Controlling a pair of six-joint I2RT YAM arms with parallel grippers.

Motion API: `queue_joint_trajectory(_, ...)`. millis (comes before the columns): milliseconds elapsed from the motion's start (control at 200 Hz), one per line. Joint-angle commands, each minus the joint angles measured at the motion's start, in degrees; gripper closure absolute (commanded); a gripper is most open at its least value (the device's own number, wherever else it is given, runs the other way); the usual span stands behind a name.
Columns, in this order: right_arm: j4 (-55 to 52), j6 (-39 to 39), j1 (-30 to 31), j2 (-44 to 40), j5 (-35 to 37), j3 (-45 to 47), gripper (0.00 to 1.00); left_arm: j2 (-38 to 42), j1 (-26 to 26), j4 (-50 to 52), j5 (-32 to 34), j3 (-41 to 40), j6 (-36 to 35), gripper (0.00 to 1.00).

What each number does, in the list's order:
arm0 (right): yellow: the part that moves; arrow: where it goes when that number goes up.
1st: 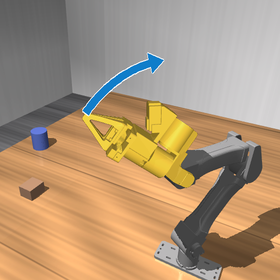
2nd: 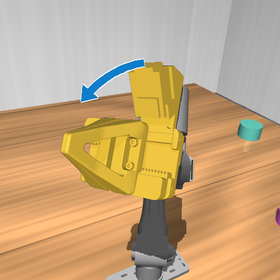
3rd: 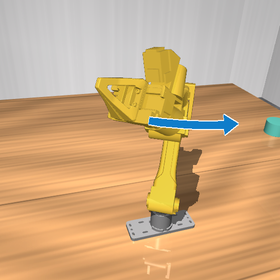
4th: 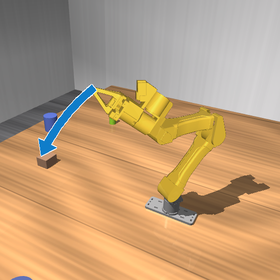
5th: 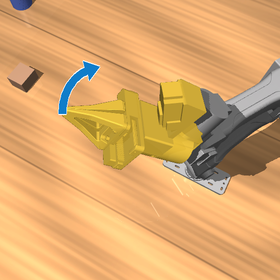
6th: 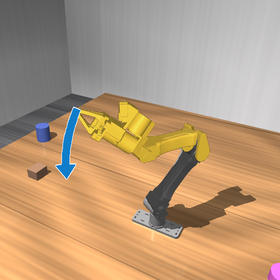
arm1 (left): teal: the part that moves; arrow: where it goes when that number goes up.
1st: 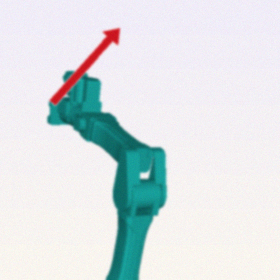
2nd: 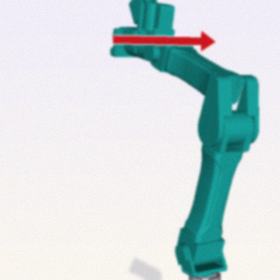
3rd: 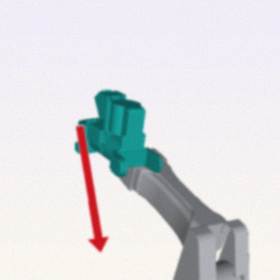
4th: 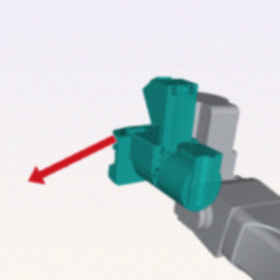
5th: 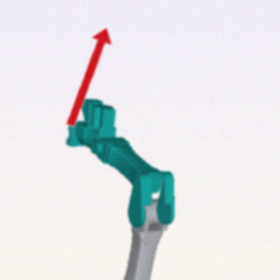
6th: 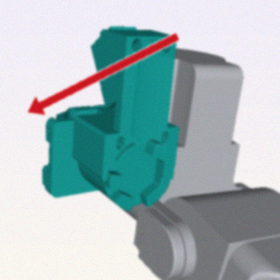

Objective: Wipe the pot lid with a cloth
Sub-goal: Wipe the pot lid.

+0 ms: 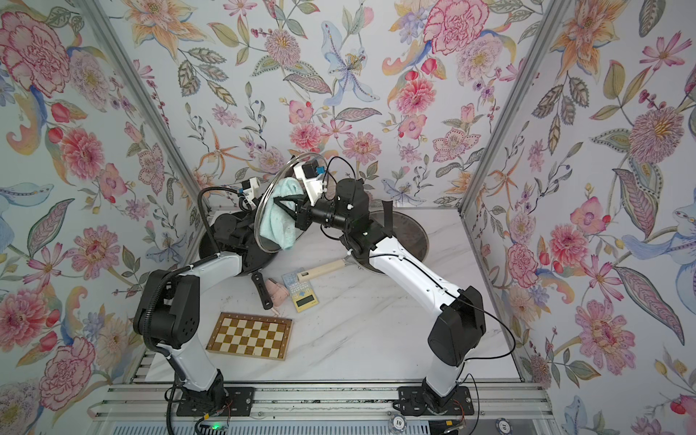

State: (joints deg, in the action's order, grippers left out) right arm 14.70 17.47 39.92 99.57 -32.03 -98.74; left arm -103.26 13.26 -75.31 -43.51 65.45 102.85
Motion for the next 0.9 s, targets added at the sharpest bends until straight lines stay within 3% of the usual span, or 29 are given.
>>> queue_joint_trajectory(0,5.0,0.8,-5.1,1.9,6.5,-3.3,1.00,1.6,1.7,-19.0,-3.2,3.8,4.6,1.00)
queue_joint_trajectory(175,8.7,6.0,-12.3,5.3,10.2,-2.8,1.00,3.8,2.6,-18.1,-6.4,6.2,2.0,1.00)
queue_joint_trajectory(290,6.8,5.7,-13.1,7.4,10.4,-2.1,1.00,5.0,2.5,-14.4,-6.2,7.2,-0.9,1.00)
queue_joint_trajectory(580,5.0,5.2,-3.7,8.1,7.4,5.5,1.00,2.8,2.4,-1.8,-2.6,14.8,-10.7,1.00)
queue_joint_trajectory(746,4.5,2.9,3.2,5.8,6.6,3.3,1.00,0.7,2.1,-2.7,0.7,14.6,-10.2,1.00)
queue_joint_trajectory(896,6.3,1.8,2.4,4.8,10.8,-1.9,1.00,-0.9,2.2,-7.8,0.9,12.9,-6.1,1.00)
